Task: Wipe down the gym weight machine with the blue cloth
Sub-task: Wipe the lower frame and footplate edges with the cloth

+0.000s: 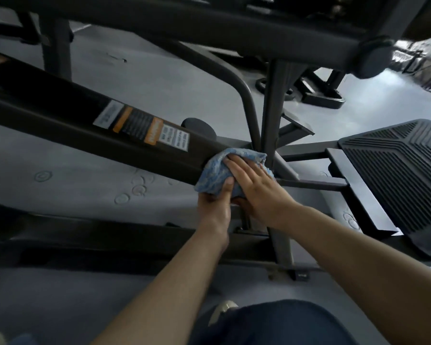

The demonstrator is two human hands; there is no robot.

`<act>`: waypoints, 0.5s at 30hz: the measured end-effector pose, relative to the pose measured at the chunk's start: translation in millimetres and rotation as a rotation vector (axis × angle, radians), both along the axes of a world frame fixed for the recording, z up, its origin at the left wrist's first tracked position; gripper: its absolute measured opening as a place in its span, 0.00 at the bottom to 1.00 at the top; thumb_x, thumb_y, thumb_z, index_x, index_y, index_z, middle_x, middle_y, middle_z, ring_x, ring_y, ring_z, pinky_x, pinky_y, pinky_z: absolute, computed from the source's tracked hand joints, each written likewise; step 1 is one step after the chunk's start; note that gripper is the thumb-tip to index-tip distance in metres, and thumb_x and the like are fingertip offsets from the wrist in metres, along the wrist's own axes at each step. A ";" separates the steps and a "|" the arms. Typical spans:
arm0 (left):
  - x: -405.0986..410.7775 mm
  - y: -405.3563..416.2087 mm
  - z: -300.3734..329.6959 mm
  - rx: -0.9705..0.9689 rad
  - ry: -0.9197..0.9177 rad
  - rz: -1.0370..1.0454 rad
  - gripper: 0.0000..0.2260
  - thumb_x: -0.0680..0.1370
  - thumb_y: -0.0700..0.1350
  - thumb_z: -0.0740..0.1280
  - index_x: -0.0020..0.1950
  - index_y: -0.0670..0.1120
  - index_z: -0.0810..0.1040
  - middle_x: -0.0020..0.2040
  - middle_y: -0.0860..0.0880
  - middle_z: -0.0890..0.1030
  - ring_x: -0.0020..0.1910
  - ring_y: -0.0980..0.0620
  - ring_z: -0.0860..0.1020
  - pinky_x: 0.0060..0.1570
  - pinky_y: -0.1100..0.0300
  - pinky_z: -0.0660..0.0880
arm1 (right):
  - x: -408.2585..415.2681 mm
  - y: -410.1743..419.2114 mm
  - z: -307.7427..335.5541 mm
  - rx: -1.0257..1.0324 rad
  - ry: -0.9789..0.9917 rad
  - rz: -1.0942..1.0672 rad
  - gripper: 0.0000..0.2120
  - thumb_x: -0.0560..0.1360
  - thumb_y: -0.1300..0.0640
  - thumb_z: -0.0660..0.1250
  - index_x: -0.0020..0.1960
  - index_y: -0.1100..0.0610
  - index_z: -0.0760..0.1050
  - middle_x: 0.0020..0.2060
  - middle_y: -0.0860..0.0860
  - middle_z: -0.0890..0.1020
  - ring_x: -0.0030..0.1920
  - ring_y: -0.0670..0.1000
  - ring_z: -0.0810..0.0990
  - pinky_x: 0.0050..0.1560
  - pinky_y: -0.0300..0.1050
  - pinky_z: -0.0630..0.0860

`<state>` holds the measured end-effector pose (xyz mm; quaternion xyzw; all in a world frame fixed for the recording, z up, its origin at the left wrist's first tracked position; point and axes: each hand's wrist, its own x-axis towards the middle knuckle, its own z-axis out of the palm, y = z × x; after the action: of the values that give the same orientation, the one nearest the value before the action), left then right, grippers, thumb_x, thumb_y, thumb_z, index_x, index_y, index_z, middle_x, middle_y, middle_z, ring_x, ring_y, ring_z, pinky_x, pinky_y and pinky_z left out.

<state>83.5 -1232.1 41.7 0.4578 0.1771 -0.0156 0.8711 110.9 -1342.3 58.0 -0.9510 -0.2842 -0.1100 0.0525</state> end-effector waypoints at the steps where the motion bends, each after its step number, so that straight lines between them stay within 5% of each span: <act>1: -0.7 -6.9 -1.8 0.025 0.025 -0.045 0.25 0.74 0.46 0.69 0.70 0.45 0.68 0.63 0.45 0.76 0.61 0.47 0.75 0.64 0.48 0.71 | -3.1 -10.9 -3.3 0.018 0.023 -0.008 0.38 0.72 0.51 0.66 0.75 0.59 0.54 0.72 0.60 0.64 0.71 0.63 0.63 0.67 0.67 0.63; 8: -3.6 -35.8 -6.2 -0.001 0.142 -0.075 0.21 0.77 0.43 0.66 0.69 0.43 0.68 0.65 0.44 0.74 0.62 0.46 0.74 0.62 0.53 0.72 | -17.7 -27.7 -15.0 0.130 0.064 -0.058 0.39 0.69 0.56 0.71 0.75 0.63 0.57 0.72 0.61 0.63 0.71 0.65 0.62 0.70 0.65 0.59; 13: 11.5 -38.9 -10.0 -0.059 0.068 0.000 0.16 0.76 0.42 0.67 0.63 0.44 0.73 0.56 0.46 0.78 0.44 0.55 0.78 0.43 0.63 0.75 | -8.0 -18.6 -11.4 0.191 0.016 -0.105 0.39 0.70 0.60 0.69 0.76 0.60 0.54 0.75 0.57 0.57 0.74 0.61 0.55 0.72 0.63 0.52; 15: 6.9 -46.0 -18.2 -0.043 0.027 -0.024 0.16 0.75 0.44 0.69 0.62 0.47 0.73 0.57 0.46 0.79 0.48 0.52 0.79 0.46 0.59 0.75 | -11.0 -24.0 -16.2 0.215 -0.002 -0.105 0.38 0.70 0.62 0.69 0.75 0.61 0.55 0.74 0.58 0.59 0.74 0.62 0.57 0.72 0.64 0.55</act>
<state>90.4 -1278.1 23.5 0.4410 0.1829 -0.0359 0.8779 99.9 -1366.3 41.8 -0.9534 -0.2204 -0.1434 0.1479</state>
